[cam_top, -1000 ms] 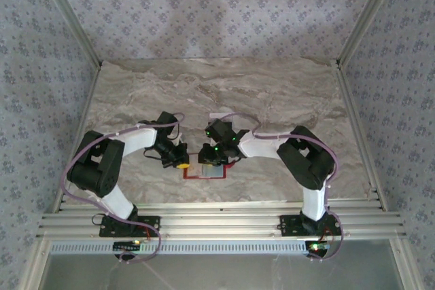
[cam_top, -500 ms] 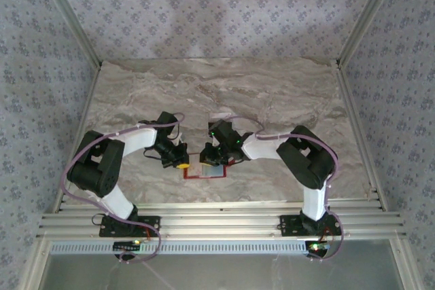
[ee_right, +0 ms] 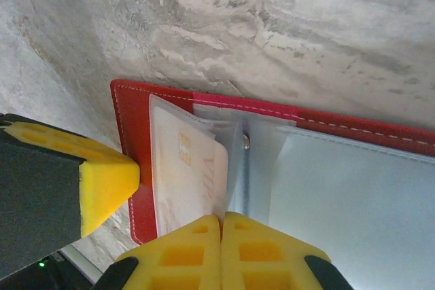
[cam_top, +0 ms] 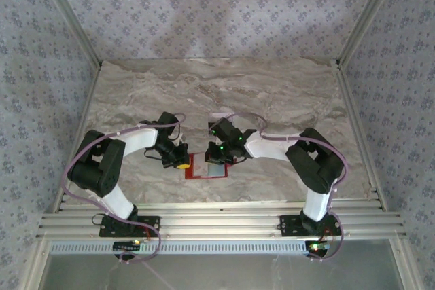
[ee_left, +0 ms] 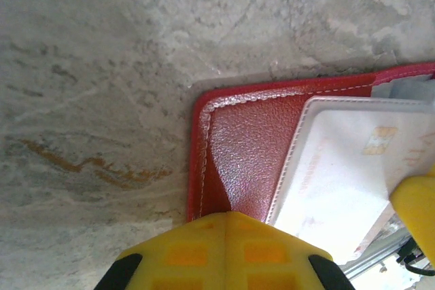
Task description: Take the credit cards out of the card holder
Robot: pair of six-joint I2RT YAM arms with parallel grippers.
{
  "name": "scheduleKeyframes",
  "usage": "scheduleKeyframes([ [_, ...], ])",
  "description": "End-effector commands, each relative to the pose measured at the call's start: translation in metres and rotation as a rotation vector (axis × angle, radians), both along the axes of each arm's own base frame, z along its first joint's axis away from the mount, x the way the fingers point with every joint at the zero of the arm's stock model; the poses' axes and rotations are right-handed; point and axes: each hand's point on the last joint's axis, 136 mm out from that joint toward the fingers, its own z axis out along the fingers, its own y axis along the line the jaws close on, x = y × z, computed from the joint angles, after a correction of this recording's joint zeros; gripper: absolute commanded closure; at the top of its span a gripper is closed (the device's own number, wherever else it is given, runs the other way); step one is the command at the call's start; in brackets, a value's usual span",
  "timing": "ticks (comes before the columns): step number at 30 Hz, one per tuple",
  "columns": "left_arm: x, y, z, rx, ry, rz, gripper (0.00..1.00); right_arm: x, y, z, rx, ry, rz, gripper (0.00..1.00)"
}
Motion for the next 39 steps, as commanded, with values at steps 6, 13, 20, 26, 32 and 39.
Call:
scheduleKeyframes([
  [6,-0.009,0.013,-0.01,0.077,0.037,-0.013,1.0,-0.003,-0.021,0.005,-0.22,-0.062,0.039,0.96],
  [13,-0.001,-0.008,0.015,-0.045,-0.005,0.007,1.0,-0.009,-0.003,-0.003,-0.146,-0.023,0.062,0.96],
  [20,-0.002,-0.036,0.025,-0.192,0.013,0.013,0.99,-0.007,-0.003,-0.007,-0.136,-0.014,0.053,0.96],
  [26,-0.006,-0.039,0.012,-0.21,0.056,0.012,0.98,-0.006,-0.006,-0.006,-0.135,-0.015,0.049,0.96],
  [32,-0.01,-0.027,-0.004,-0.121,0.07,0.005,0.98,-0.007,-0.006,-0.006,-0.135,-0.013,0.052,0.97],
  [39,-0.015,-0.002,-0.014,0.038,0.061,-0.028,0.98,-0.005,-0.01,-0.006,-0.151,-0.016,0.043,0.97],
])
